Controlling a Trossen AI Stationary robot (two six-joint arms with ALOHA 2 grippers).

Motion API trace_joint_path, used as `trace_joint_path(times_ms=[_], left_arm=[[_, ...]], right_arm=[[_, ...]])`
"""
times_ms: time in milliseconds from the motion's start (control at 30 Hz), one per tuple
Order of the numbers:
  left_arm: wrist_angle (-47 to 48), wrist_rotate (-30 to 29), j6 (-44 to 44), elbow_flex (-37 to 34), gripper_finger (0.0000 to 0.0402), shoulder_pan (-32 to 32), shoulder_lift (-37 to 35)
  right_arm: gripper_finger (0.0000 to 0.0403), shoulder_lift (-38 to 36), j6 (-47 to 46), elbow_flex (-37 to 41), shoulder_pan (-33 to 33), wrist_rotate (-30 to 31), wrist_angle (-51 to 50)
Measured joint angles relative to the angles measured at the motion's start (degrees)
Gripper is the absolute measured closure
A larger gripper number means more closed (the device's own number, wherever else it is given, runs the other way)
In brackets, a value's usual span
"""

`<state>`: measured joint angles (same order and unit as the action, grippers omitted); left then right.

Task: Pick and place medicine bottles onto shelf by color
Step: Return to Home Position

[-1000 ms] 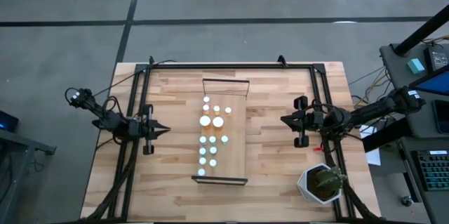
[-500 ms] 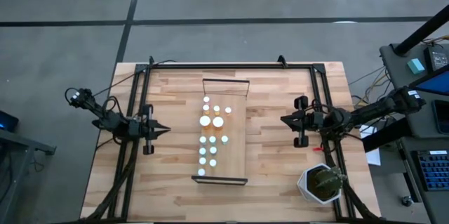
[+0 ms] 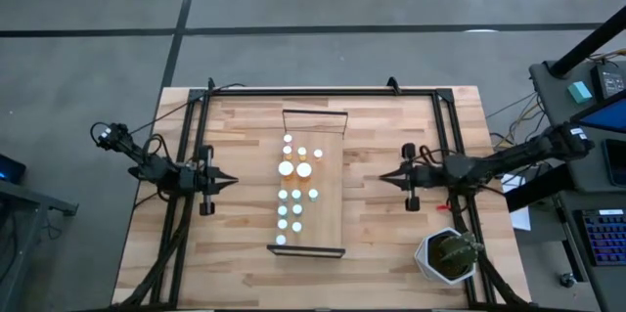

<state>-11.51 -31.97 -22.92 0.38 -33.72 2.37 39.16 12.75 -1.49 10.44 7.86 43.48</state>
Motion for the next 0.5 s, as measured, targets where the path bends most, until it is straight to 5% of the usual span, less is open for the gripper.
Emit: trace_joint_path(times_ms=[300, 500], left_arm=[[0.0, 0.0, 0.0, 0.0, 0.04, 0.0, 0.0], [0.0, 0.0, 0.0, -0.02, 0.04, -0.01, 0.0]], right_arm=[[0.0394, -2.39, -2.18, 0.8, -3.78, -0.57, -4.32], [0.0394, -14.81, -1.21, 0.8, -4.33, -0.9, -22.58]])
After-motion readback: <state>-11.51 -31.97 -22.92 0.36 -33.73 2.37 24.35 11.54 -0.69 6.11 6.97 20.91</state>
